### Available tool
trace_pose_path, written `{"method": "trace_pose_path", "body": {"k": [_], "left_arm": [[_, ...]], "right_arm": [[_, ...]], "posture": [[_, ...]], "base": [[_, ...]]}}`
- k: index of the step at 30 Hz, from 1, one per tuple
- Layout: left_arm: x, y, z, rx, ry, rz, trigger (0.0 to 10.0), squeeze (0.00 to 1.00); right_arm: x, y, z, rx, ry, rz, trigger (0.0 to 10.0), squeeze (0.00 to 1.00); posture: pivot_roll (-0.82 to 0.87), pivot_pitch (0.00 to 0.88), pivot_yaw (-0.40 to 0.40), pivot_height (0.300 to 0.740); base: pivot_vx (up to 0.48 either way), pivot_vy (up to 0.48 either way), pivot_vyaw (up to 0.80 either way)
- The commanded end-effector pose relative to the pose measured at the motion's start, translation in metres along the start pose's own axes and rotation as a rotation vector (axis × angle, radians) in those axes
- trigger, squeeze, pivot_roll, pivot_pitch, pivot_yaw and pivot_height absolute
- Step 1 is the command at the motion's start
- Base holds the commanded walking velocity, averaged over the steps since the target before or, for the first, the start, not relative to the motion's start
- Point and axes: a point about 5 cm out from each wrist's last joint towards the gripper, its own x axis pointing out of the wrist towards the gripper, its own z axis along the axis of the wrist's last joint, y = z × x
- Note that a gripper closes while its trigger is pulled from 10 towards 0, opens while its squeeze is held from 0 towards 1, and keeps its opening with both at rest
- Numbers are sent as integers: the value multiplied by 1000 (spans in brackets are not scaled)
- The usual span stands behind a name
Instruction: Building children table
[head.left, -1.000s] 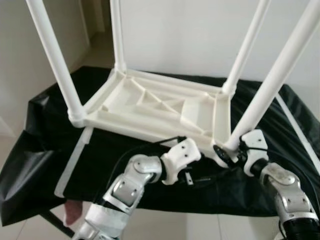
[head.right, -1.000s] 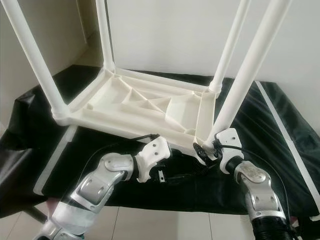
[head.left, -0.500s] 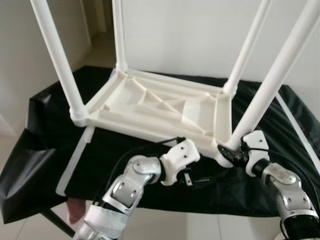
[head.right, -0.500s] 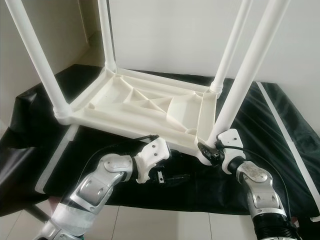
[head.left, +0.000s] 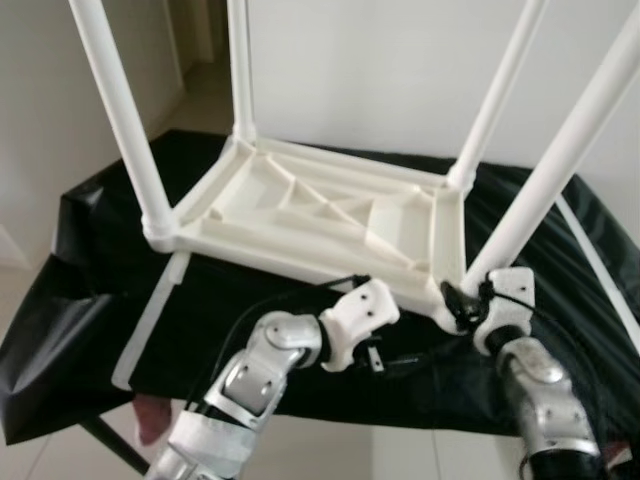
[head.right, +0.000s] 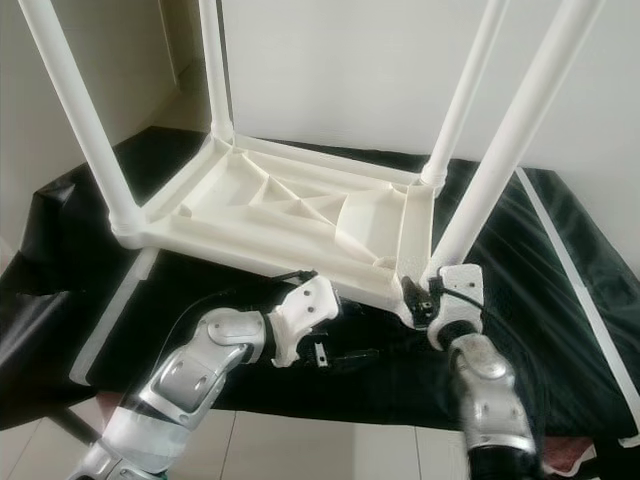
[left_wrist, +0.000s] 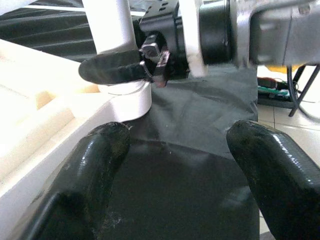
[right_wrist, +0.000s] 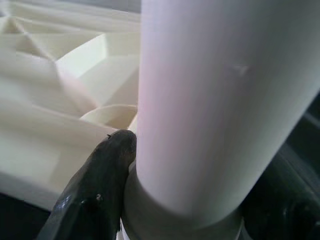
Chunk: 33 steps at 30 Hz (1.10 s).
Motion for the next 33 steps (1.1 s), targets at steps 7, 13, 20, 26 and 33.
{"method": "trace_pose_path", "body": {"k": [7,13,20,26,33], "left_arm": [[1,4,-4,1,26,91,10000,0],[1,3,-3,-3,23,93,10000,0],[0,4,-3,-5,21,98,10000,0],[-1,6,-3,0,26,104,10000,0],[-1,6,-6,10,44,104,10000,0]], "right_arm": [[-8,18,-15,83,92,-232,10000,0],[-12,32,-15,144,130,-424,10000,0],[-9,39,-8,135,110,-391,10000,0],[-7,38,-3,137,93,-380,10000,1000],[-7,32,-1,144,72,-382,10000,1000]], "posture": [[1,0,-60,740],[7,0,-67,740],[2,0,-57,740],[3,0,-57,740],[5,0,-60,740]], "base": [[0,0,0],[0,0,0],[0,0,0],[0,0,0],[0,0,0]]}}
